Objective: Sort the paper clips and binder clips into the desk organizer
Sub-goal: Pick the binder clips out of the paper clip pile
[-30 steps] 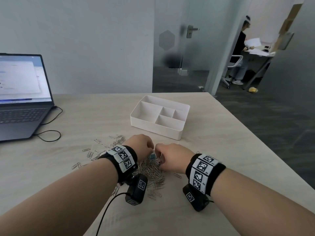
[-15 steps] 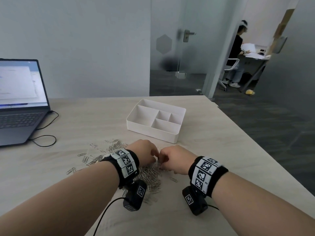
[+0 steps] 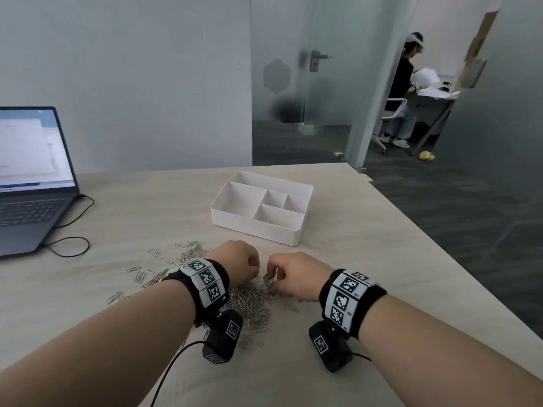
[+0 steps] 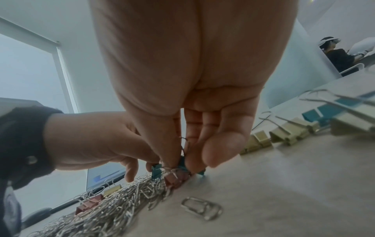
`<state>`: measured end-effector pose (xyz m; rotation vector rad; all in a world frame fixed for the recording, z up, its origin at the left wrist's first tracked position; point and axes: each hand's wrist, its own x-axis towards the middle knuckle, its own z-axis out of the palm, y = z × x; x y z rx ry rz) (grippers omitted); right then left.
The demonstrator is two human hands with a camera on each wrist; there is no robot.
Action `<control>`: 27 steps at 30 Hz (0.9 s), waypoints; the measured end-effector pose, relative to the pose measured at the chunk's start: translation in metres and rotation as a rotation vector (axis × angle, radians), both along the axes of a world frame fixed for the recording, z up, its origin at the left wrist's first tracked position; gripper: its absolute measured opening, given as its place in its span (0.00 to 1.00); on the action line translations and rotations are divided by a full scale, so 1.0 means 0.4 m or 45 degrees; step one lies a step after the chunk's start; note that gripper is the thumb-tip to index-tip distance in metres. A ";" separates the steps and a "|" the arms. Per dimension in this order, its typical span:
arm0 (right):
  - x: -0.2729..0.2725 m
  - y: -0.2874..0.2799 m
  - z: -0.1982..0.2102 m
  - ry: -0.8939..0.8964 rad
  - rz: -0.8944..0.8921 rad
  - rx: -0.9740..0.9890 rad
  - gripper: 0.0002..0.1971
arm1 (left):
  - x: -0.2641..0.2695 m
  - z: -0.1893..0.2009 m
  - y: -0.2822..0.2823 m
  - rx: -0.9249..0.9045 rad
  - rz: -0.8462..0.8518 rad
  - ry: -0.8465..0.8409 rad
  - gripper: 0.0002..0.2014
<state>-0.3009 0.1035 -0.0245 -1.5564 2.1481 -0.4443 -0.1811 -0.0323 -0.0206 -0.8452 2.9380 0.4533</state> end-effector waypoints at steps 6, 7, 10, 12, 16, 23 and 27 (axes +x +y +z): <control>-0.006 -0.002 -0.010 -0.055 -0.069 0.023 0.18 | 0.005 -0.005 -0.008 0.081 0.031 0.087 0.10; -0.006 -0.003 -0.010 -0.039 -0.065 0.028 0.20 | 0.004 -0.004 -0.006 0.092 0.021 0.083 0.12; -0.004 -0.007 -0.014 0.065 -0.014 0.051 0.25 | -0.001 -0.001 -0.001 0.098 -0.007 0.060 0.14; -0.001 -0.011 -0.018 0.110 0.019 0.071 0.24 | 0.001 0.000 0.000 0.086 -0.007 0.050 0.13; 0.001 -0.015 -0.022 0.071 0.016 0.073 0.17 | 0.018 0.000 -0.010 0.095 0.043 0.059 0.12; -0.015 0.009 -0.024 -0.139 -0.055 0.026 0.07 | 0.058 0.017 -0.031 0.142 0.154 0.137 0.14; -0.025 0.030 -0.007 -0.272 -0.115 -0.010 0.07 | 0.067 0.029 -0.034 0.175 0.178 0.177 0.12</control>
